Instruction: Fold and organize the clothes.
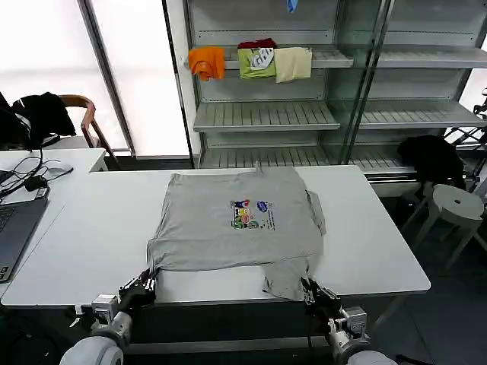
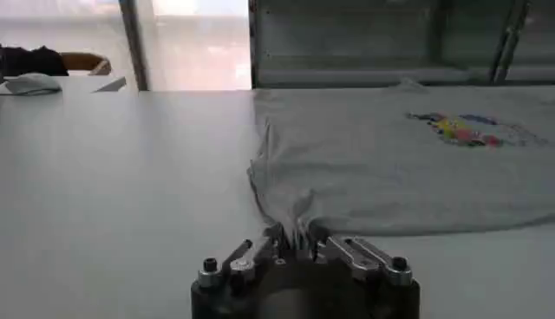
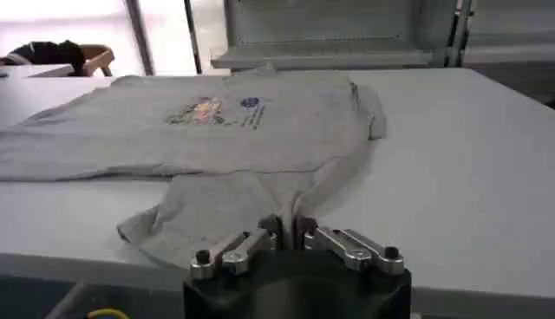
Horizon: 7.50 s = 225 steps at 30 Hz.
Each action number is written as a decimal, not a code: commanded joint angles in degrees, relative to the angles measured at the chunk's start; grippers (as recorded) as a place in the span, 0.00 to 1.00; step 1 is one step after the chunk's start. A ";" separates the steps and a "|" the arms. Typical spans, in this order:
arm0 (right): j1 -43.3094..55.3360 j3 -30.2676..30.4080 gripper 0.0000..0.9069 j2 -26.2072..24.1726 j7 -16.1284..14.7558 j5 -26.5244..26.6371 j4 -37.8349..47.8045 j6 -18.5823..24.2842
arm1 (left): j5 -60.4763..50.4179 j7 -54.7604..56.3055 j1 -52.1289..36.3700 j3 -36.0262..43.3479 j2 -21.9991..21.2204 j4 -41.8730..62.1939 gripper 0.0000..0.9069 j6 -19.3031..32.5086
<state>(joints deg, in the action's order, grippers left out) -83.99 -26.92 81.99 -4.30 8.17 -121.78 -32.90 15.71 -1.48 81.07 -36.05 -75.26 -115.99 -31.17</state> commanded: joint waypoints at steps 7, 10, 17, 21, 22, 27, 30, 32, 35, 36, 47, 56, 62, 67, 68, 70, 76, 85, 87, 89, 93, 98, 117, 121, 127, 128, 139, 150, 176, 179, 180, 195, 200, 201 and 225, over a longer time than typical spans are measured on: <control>7.25 -0.82 0.00 1.45 1.33 2.85 -0.27 1.32 | 6.16 -2.96 -5.39 -1.52 0.35 1.76 0.01 7.42; 12.33 -0.67 0.00 1.68 1.92 2.95 0.28 -0.08 | 7.22 -3.38 -8.57 -1.81 0.25 2.39 0.00 7.33; 24.67 0.72 0.00 1.77 3.03 3.05 8.31 -0.29 | 7.45 -3.23 -17.05 -0.92 -0.40 7.58 0.00 6.75; 31.03 1.14 0.00 2.18 2.84 3.04 14.17 -0.27 | 6.98 -2.88 -21.43 0.44 -0.93 10.10 0.00 6.14; 32.92 1.27 0.00 2.21 2.74 3.03 15.85 -0.26 | 6.41 -2.80 -22.73 0.83 -1.10 11.27 0.00 5.97; 36.85 1.49 0.00 2.86 2.30 2.60 20.90 -0.23 | 4.67 -2.92 -25.81 1.72 -1.73 15.51 0.00 5.98; 38.55 1.39 0.00 3.46 1.88 2.25 24.19 -0.21 | 3.91 -3.01 -27.18 1.85 -1.88 18.43 0.00 6.25; 39.45 1.49 0.00 3.93 1.52 1.57 26.33 -0.18 | 3.82 -3.10 -27.85 1.89 -1.90 19.62 0.00 6.59; 40.24 1.38 0.00 4.87 1.01 0.58 28.74 0.07 | 2.95 -3.13 -28.19 1.94 -1.94 21.34 0.01 7.05; 40.55 1.38 0.00 5.03 0.94 0.38 29.79 0.20 | 2.73 -3.11 -28.23 1.96 -1.98 21.64 0.01 7.06; 42.64 1.26 1.00 7.92 0.09 -3.63 37.39 1.76 | -1.50 -3.64 -27.38 2.33 -2.10 23.09 1.00 6.26; 44.20 0.81 1.00 8.32 0.91 -4.52 40.17 5.10 | -1.91 -3.59 -26.63 2.31 -1.58 22.00 1.00 7.00; 46.81 -0.38 1.00 8.46 2.86 -1.00 41.87 7.73 | -2.09 -3.40 -25.90 2.53 -1.78 21.34 1.00 7.93; 41.39 0.52 1.00 5.38 1.85 -1.79 34.31 1.65 | -4.07 -2.92 -24.71 2.42 -1.54 18.66 1.00 4.91; 40.55 0.58 1.00 4.89 1.69 -1.92 32.47 0.88 | -4.85 -2.94 -24.60 2.44 -1.42 18.51 1.00 4.08; 37.57 0.44 1.00 3.76 1.43 -1.96 29.58 -0.26 | -7.67 -3.42 -24.05 2.65 -1.10 18.37 1.00 2.46; 32.31 -1.20 1.00 1.70 1.32 -2.80 26.84 -0.35 | -8.03 -4.52 -23.58 2.74 -1.01 18.28 1.00 1.55; 29.32 -1.89 1.00 1.67 1.66 -4.09 24.43 -0.40 | -7.83 -4.56 -23.39 2.64 -1.20 18.72 1.00 1.39; 28.94 -2.04 0.94 1.73 1.64 -4.59 24.33 -0.40 | -7.82 -4.54 -23.39 2.52 -1.11 18.92 1.00 1.37; 28.65 -2.13 0.91 1.78 1.51 -4.96 24.45 -0.40 | -7.84 -4.53 -23.41 2.41 -1.07 19.08 1.00 1.27; 28.43 -2.57 0.00 2.44 1.63 -5.98 25.84 -0.33 | -7.84 -4.62 -23.51 2.43 -0.92 20.09 0.08 1.22; 28.41 -2.71 0.00 2.85 1.49 -5.77 26.14 -0.27 | -7.82 -5.94 -23.20 2.59 -0.97 20.34 0.01 1.30; 28.29 -2.06 0.00 2.97 1.25 -4.29 24.48 -0.28 | -9.36 -6.80 -22.96 2.81 -1.00 20.40 0.00 0.27; 27.21 -1.93 0.00 2.95 1.17 -2.69 22.87 -0.31 | -11.05 -5.82 -22.59 2.96 -1.04 20.10 0.00 1.39; 24.67 -1.85 0.00 2.47 1.60 -0.38 18.62 -0.37 | -11.89 -5.72 -20.20 2.26 -0.19 16.73 0.00 2.10; 24.14 -1.83 0.00 2.41 1.75 -0.10 17.85 -0.38 | -11.87 -5.82 -19.73 2.04 -0.07 16.26 0.00 2.04; 14.74 -2.12 0.00 -0.97 2.34 1.45 4.67 -0.51 | -5.60 -7.00 -6.89 -3.47 3.35 1.93 0.00 -0.69; 4.39 -2.17 0.00 -3.21 2.69 1.24 -4.50 -0.52 | -1.75 -7.99 6.66 -8.58 5.14 -9.06 0.00 -1.87; -0.92 -3.00 1.00 -2.83 4.63 -8.64 -10.11 -0.34 | -1.15 -4.02 8.60 -11.30 3.59 -13.41 1.00 -1.91; 3.14 -2.68 1.00 -2.54 4.58 -8.58 -10.14 -0.35 | -1.08 -4.03 5.04 -10.97 3.48 -13.02 1.00 -1.91; 5.40 -2.21 1.00 -2.46 4.52 -8.41 -9.46 -0.38 | -1.01 -4.09 3.34 -10.74 3.55 -12.52 1.00 -1.90; 47.03 5.47 1.00 4.12 1.58 -6.46 35.02 -0.38 | 3.50 -4.90 -32.38 1.94 5.69 17.30 1.00 -1.97; 57.71 3.22 1.00 8.78 0.18 -8.08 51.25 -0.15 | 1.89 -5.63 -40.22 5.92 5.07 27.97 1.00 -1.96; 58.47 3.26 1.00 9.09 0.14 -8.16 53.41 0.05 | 1.84 -5.90 -41.43 6.44 4.85 29.77 1.00 -1.97; 65.87 2.47 1.00 11.30 2.30 -9.20 77.80 11.32 | -9.04 -11.71 -47.30 6.87 1.76 46.83 1.00 -1.85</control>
<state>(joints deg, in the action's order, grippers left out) -21.60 -24.34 92.19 -2.05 -0.80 -51.19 -23.57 9.88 -11.95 37.20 -30.02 -73.18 -76.08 -33.05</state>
